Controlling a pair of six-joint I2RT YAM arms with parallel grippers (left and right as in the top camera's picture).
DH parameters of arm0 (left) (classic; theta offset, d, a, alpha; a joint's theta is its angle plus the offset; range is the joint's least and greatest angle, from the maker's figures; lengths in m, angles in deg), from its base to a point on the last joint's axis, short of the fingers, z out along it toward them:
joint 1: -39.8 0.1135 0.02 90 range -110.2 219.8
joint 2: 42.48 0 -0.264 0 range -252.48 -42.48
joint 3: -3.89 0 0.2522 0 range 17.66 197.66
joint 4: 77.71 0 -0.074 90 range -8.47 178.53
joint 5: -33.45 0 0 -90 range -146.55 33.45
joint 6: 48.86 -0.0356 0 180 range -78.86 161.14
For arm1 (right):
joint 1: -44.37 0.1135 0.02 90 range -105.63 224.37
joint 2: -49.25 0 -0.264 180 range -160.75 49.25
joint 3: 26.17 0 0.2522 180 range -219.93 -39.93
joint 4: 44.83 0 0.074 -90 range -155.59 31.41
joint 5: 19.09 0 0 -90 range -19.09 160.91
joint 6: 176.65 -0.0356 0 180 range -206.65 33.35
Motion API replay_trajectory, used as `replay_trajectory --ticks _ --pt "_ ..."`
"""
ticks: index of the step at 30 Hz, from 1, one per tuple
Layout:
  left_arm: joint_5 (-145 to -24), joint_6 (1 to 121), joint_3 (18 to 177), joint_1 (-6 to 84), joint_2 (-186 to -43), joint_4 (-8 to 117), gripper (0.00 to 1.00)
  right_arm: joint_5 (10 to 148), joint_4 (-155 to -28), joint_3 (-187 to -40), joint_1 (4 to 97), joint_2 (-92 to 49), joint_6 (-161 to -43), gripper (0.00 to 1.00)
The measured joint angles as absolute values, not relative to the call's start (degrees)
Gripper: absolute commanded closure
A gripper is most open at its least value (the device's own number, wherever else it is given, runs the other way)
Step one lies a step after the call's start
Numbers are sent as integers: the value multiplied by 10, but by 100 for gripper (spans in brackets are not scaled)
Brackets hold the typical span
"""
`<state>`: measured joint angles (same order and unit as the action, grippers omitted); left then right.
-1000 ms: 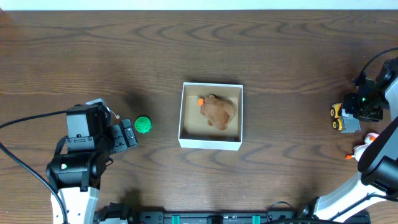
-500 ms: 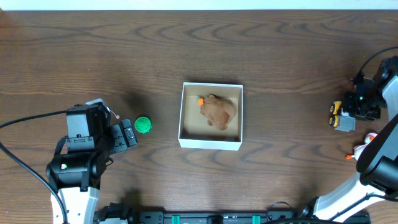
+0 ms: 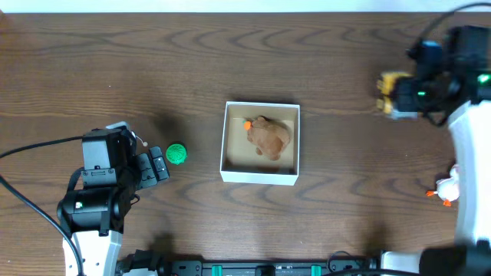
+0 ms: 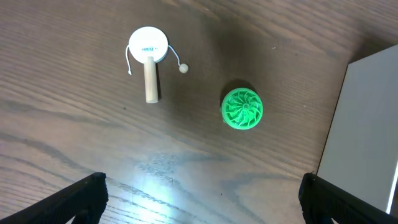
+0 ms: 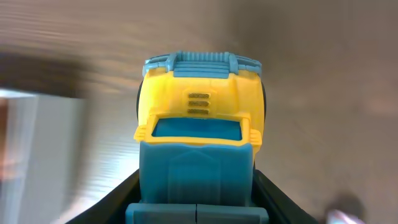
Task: Pack container
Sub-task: 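Carry the truck with right gripper into the box and release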
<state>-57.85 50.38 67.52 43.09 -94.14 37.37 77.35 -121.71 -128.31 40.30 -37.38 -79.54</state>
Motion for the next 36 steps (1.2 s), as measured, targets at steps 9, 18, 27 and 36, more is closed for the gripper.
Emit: replay_trajectory --ticks 9,18,27,36 --pt "-579 504 675 431 -941 374 2 771 -1146 -1284 710 -334 -748 99" --pt "-579 504 675 431 -941 369 2 732 -1080 -1284 834 -464 -754 99" --pt "-579 504 675 431 -941 364 2 722 -1049 -1284 844 -568 -876 99" --pt "-579 504 675 431 -941 364 2 693 -1028 -1284 844 -574 -1073 99"
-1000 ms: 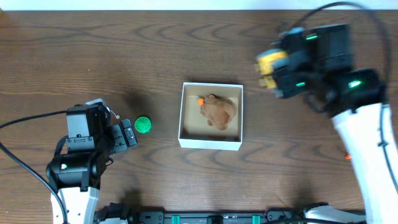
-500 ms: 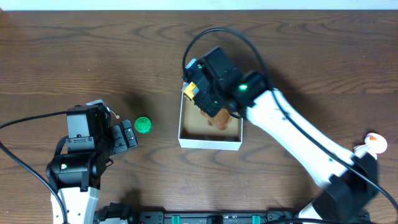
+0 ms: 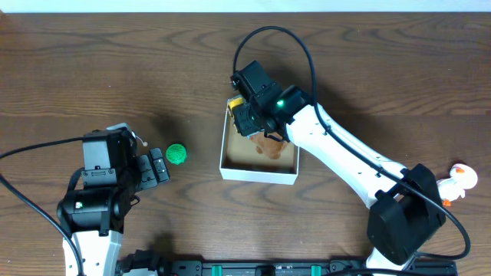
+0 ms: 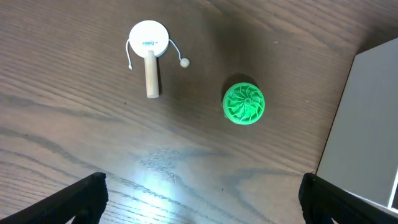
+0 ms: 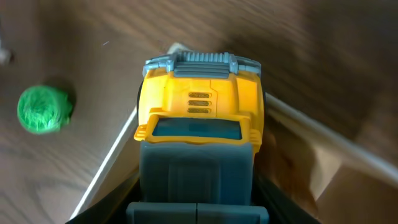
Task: Pack container
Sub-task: 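Carry the truck with right gripper into the box and release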
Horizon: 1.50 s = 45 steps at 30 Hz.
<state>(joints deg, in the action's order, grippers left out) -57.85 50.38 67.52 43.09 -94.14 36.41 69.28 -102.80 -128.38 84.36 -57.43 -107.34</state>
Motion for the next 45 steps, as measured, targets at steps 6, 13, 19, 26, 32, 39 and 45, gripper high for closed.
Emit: replay_trajectory --ticks 6,13,19,26,32,39,45 --pt "-579 504 675 431 -941 364 2 682 -1037 -1284 846 -574 -1161 99" --pt "-579 504 675 431 -941 364 2 675 -1059 -1284 868 -574 -1214 99" --pt "-579 504 675 431 -941 363 2 670 -1062 -1284 909 -574 -1226 99" --pt "-579 504 675 431 -941 360 2 670 -1059 -1284 921 -598 -1241 96" --pt "-579 504 675 431 -941 360 2 670 -1058 -1284 919 -617 -1248 39" --pt "-579 504 675 431 -941 360 2 666 -1042 -1284 913 -617 -1246 9" --pt "-579 504 675 431 -941 359 2 660 -1037 -1284 898 -616 -1236 8"
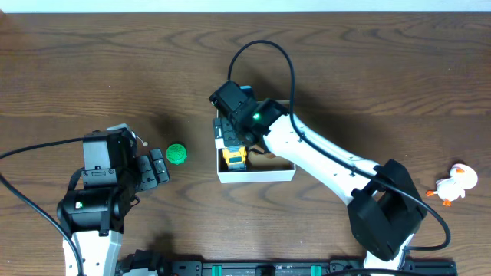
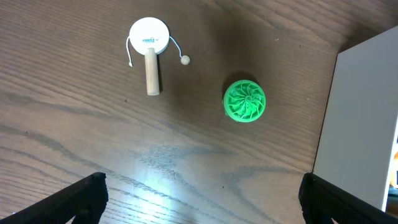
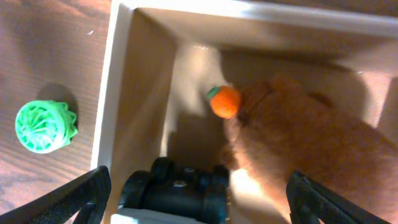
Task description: Pack container
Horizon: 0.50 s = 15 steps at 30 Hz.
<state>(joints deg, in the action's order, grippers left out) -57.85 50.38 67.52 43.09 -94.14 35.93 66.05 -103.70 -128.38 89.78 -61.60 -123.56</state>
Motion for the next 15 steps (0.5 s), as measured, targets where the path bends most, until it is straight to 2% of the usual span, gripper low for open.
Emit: replay_trajectory --ticks 8,10,13,14,15 --pt "-579 504 675 431 -941 359 2 623 -1051 -1284 826 -533 -1220 7" --pt "-579 504 675 431 -941 359 2 612 -1066 -1286 795 -486 -1219 12" --pt "-579 504 675 431 -941 359 2 603 -1101 -1297 740 -413 -1208 25" --pt "-579 504 675 431 -941 359 2 603 -1115 -1301 725 -393 -1200 38" --pt "-579 504 675 431 -941 359 2 606 -1130 -1303 714 -379 -1190 56"
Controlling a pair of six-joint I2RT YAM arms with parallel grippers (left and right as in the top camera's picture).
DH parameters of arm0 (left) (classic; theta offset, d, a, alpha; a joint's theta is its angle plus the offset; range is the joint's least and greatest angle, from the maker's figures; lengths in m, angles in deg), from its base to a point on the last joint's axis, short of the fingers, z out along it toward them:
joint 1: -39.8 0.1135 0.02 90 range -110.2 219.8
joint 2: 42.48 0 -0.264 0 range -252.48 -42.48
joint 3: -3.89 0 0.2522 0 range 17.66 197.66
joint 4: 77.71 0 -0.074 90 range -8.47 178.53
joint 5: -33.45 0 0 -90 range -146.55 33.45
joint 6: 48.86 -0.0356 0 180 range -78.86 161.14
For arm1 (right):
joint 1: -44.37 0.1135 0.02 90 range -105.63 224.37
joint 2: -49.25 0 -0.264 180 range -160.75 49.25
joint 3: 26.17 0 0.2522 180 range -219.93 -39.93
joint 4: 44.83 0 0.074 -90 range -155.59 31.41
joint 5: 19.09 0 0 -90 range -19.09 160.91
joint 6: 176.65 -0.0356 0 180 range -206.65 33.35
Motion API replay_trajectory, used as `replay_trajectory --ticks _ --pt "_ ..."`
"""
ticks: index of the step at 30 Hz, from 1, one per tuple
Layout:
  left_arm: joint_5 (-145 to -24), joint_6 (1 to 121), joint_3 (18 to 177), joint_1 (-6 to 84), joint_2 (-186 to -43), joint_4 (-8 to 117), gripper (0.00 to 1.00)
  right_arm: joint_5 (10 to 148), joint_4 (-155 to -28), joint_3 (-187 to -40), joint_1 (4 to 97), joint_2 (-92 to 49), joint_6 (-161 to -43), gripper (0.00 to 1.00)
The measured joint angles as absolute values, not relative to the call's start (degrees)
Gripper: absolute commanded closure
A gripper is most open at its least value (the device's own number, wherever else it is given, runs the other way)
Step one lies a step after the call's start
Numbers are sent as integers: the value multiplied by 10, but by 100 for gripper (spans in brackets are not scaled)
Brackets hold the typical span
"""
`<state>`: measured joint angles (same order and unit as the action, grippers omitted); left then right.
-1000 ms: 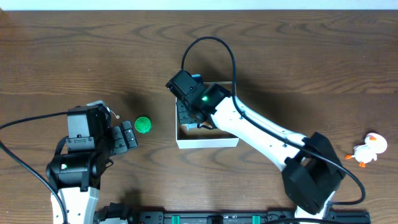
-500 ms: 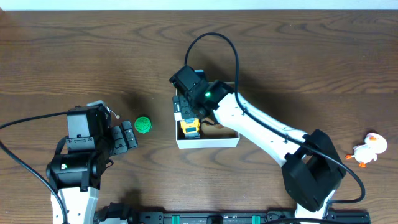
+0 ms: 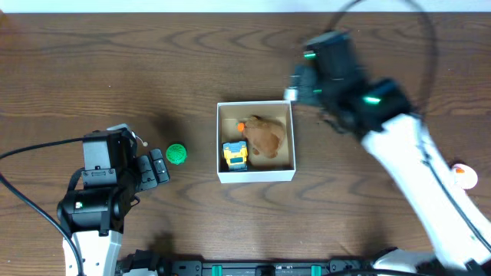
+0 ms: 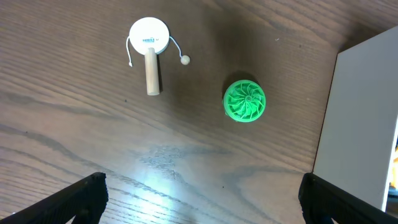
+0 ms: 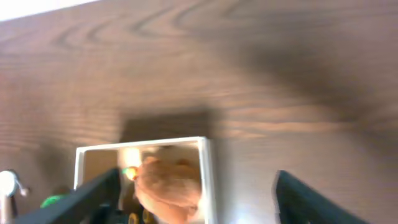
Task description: Pack container
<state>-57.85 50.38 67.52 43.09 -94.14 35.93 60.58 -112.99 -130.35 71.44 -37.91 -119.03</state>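
Note:
The white box [image 3: 256, 177] stands mid-table. Inside it lie a yellow-and-blue toy truck [image 3: 235, 155] at the front left, a brown plush [image 3: 266, 136] and a small orange piece [image 3: 240, 126]. My right gripper [image 5: 199, 208] is open and empty, raised behind the box's back right corner, blurred in the overhead view [image 3: 295, 83]. In its own view the plush [image 5: 168, 186] shows below. A green ribbed disc [image 4: 244, 100] lies left of the box. My left gripper [image 4: 202, 208] hovers open near it, holding nothing.
A small white drum toy on a wooden stick [image 4: 149, 46] lies beyond the disc, mostly under the left arm in the overhead view. A white duck [image 3: 461, 170] peeks out behind the right arm at the far right. The box wall [image 4: 367, 118] fills the left wrist view's right side.
My right gripper was open low inside the box over the truck; now it is raised behind the box's back right corner. The truck stays in the box. The left arm has not moved.
My right gripper held the truck at the table's far right. Then it held it over the box's back left corner. Then it stood open inside the box, the truck lying at the front left and the box shifted slightly left. Now the gripper is clear.

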Motion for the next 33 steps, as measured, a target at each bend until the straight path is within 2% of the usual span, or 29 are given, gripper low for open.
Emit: replay_trajectory --ticks 1,2,3,7,17,33 --pt "-579 504 675 431 -941 359 2 609 -1151 -1308 706 -365 -1179 81" --pt "-579 504 675 431 -941 359 2 614 -1166 -1309 704 -359 -1173 92" --pt "-579 504 675 431 -941 359 2 621 -1181 -1309 705 -356 -1161 99" --pt "-579 504 675 431 -941 359 2 639 -1198 -1293 736 -372 -1115 99" --pt "-579 504 675 431 -941 359 2 694 -1181 -1252 886 -466 -973 99" --pt "-579 504 675 431 -942 359 2 789 -1133 -1250 916 -561 -876 99"
